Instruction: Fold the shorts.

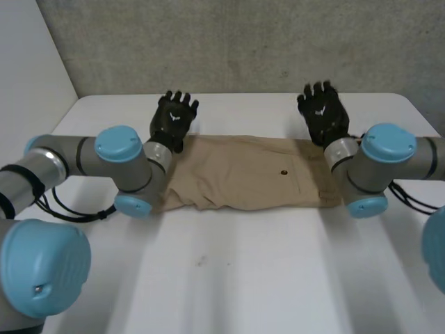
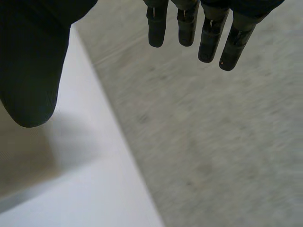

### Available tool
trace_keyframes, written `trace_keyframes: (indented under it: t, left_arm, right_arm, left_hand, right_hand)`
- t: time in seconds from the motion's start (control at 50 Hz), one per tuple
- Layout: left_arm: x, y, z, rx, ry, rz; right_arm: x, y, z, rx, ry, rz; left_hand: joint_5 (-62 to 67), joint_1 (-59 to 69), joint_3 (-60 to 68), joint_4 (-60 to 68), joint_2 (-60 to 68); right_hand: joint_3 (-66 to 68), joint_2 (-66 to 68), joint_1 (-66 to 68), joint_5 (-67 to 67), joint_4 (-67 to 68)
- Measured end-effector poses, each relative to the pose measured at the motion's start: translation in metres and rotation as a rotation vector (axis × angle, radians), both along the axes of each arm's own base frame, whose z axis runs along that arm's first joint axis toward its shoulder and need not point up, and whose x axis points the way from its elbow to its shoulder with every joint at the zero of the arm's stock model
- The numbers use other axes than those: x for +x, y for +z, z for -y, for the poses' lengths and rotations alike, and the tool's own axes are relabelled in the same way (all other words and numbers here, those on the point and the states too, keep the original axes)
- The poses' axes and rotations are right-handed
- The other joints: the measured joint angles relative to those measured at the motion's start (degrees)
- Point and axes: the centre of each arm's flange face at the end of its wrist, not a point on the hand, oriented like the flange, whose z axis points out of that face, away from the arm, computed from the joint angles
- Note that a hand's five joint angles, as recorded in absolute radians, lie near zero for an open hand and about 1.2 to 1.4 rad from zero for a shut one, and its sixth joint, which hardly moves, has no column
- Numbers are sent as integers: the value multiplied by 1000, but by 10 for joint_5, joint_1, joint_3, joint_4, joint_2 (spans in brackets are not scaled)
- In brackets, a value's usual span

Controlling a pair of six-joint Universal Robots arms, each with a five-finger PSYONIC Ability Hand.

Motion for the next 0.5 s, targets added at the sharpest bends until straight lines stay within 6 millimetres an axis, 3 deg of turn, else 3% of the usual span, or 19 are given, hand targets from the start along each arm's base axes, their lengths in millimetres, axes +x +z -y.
trace_keyframes:
  t: [0.04,0.06,0.08,0.1,0.14,0.18,0.2,0.24,0.34,0.46,0.5]
  left_arm:
    - [0,0,0,0,0,0]
    - [2,25,-2,-39,10,-26]
    - [3,28,-3,-45,12,-30]
    - [5,45,-6,-70,18,-50]
    - [9,64,-11,-89,26,-77]
    - [12,77,-18,-92,32,-102]
    - [12,77,-18,-92,32,-102]
    - [21,99,-36,-75,36,-154]
    - [33,110,-63,0,35,-212]
    - [50,101,-105,175,32,-262]
    - [52,98,-111,200,31,-266]
  right_arm:
    - [0,0,0,0,0,0]
    - [-2,35,-4,-59,6,70]
    - [-3,39,-5,-65,7,80]
    - [-5,59,-10,-88,11,126]
    - [-9,79,-17,-94,21,179]
    - [-14,98,-27,-83,33,237]
    - [-14,98,-27,-83,33,237]
    - [-24,123,-49,-14,54,325]
    - [-39,126,-72,132,44,368]
    - [-64,87,-99,465,-34,322]
    - [-66,82,-102,501,-41,314]
  left_hand:
    - [0,0,0,0,0]
    - [-2,0,-8,-7,-9]
    - [-2,0,-8,-7,-10]
    - [-2,0,-8,-7,-11]
    - [-2,0,-8,-7,-11]
    - [-2,0,-8,-7,-11]
    - [-2,0,-8,-7,-11]
    - [-2,0,-8,-7,-11]
    - [-2,0,-8,-7,-11]
    - [-2,0,-8,-7,-11]
    - [-2,0,-8,-7,-11]
  right_hand:
    - [0,0,0,0,0]
    - [0,0,0,0,0]
    - [0,0,0,0,0]
    - [0,0,0,0,0]
    - [0,0,0,0,0]
    - [0,0,0,0,0]
    - [0,0,0,0,0]
    - [-1,0,0,0,0]
    - [-1,0,0,0,0]
    - [0,0,0,0,0]
    - [0,0,0,0,0]
